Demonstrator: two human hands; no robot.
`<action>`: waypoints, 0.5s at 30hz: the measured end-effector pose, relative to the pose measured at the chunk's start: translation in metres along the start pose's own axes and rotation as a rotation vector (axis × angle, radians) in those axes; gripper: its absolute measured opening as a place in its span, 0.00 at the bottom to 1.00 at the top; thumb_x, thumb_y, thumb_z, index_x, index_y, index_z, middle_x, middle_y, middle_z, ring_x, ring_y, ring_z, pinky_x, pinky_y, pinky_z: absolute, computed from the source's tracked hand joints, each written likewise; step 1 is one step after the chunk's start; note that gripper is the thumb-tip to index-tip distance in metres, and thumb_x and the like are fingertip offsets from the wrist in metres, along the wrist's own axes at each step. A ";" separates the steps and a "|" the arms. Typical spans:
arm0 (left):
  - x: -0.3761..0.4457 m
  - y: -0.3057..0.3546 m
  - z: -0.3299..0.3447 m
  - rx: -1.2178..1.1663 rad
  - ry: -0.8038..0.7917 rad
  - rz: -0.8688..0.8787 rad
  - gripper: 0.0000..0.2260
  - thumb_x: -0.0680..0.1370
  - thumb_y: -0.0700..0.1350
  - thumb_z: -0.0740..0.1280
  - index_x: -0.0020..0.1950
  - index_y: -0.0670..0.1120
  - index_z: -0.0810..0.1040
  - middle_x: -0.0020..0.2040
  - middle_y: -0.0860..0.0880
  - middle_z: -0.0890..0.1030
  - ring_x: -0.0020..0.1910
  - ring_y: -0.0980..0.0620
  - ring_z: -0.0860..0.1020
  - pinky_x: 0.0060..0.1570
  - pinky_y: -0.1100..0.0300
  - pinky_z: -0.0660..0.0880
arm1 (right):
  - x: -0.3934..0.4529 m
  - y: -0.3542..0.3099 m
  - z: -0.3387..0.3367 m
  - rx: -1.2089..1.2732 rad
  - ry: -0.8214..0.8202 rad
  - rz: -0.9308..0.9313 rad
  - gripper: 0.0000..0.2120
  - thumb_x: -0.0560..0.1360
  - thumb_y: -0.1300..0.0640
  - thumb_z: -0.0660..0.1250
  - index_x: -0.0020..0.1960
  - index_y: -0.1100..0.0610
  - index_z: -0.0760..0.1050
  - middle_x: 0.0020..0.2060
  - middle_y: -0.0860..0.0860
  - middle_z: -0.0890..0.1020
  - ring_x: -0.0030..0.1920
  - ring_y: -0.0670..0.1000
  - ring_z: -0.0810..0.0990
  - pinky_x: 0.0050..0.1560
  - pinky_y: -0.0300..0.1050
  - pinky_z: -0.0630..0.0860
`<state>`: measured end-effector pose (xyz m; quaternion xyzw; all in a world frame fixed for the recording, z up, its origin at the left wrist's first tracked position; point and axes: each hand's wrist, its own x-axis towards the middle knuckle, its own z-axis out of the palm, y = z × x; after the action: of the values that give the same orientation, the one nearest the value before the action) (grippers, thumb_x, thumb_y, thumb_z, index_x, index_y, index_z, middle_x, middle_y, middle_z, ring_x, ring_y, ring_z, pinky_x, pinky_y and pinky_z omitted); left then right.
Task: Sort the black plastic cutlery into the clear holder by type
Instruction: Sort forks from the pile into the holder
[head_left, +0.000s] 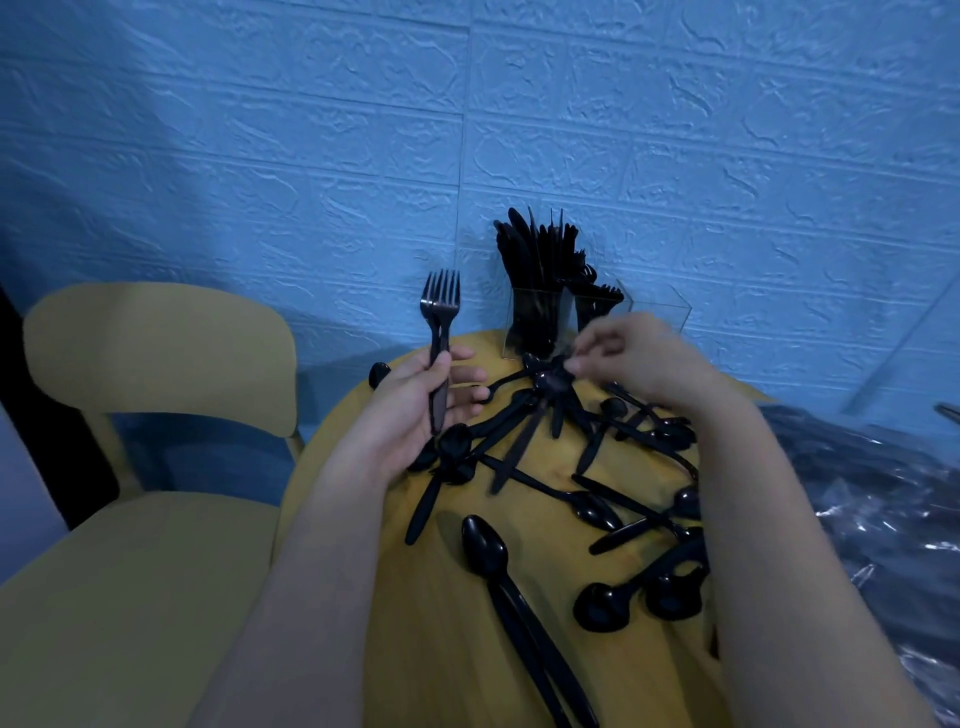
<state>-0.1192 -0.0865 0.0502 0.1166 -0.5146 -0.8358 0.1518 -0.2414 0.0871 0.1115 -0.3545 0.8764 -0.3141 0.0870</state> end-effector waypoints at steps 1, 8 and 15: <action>-0.001 -0.001 0.001 0.042 -0.033 -0.006 0.11 0.83 0.42 0.53 0.55 0.41 0.74 0.42 0.45 0.82 0.40 0.50 0.83 0.43 0.58 0.81 | -0.001 -0.008 0.001 0.065 0.070 -0.085 0.07 0.74 0.55 0.71 0.39 0.47 0.75 0.36 0.44 0.80 0.40 0.44 0.78 0.44 0.41 0.72; -0.012 -0.002 0.003 0.212 -0.333 -0.107 0.13 0.83 0.46 0.53 0.61 0.42 0.71 0.39 0.47 0.81 0.34 0.51 0.79 0.39 0.56 0.79 | 0.010 -0.039 0.048 0.098 0.355 -0.325 0.03 0.75 0.57 0.69 0.48 0.52 0.80 0.39 0.44 0.80 0.41 0.45 0.79 0.46 0.42 0.76; -0.004 0.002 -0.008 0.053 -0.141 0.046 0.13 0.82 0.50 0.53 0.53 0.43 0.71 0.30 0.53 0.65 0.23 0.60 0.60 0.22 0.69 0.61 | 0.017 -0.020 0.050 -0.036 0.196 -0.305 0.07 0.75 0.56 0.69 0.52 0.53 0.76 0.44 0.45 0.77 0.42 0.44 0.75 0.46 0.40 0.74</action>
<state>-0.1128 -0.0928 0.0484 0.0494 -0.5486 -0.8243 0.1311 -0.2234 0.0402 0.0851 -0.4527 0.8222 -0.3409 -0.0537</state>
